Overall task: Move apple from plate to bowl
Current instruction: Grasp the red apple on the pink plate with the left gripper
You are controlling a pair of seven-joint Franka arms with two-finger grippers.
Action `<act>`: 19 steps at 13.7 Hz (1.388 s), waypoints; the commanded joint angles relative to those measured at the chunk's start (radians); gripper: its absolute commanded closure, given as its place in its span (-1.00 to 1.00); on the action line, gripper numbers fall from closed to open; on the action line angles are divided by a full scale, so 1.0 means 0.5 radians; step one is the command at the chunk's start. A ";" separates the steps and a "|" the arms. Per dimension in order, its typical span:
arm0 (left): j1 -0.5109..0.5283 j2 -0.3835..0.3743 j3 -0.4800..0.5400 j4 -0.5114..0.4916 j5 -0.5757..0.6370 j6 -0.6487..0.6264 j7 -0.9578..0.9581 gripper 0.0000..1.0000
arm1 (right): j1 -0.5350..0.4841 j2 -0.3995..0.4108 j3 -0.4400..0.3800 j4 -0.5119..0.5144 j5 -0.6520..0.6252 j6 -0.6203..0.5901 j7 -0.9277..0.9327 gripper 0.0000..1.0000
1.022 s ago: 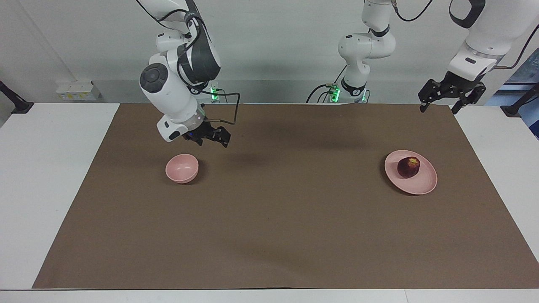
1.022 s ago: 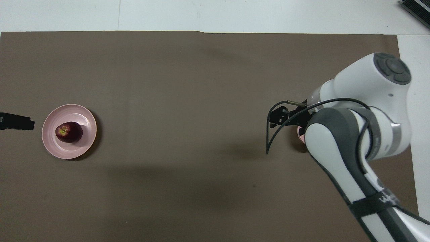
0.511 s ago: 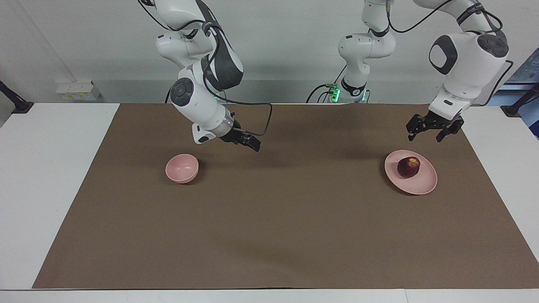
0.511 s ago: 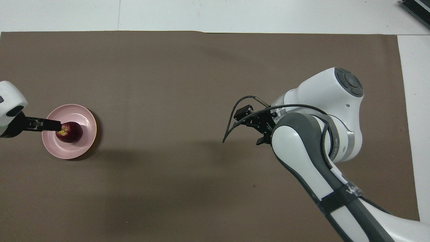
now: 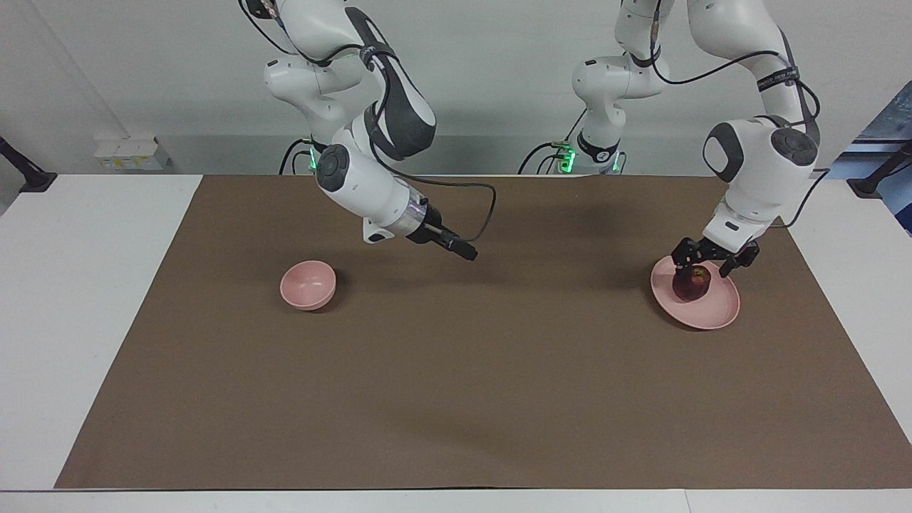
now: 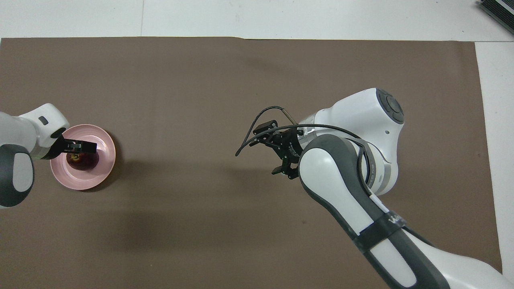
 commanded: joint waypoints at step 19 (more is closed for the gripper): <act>0.061 -0.184 -0.032 -0.027 -0.026 -0.080 0.036 1.00 | 0.214 0.108 0.003 0.212 0.213 0.383 0.615 -1.00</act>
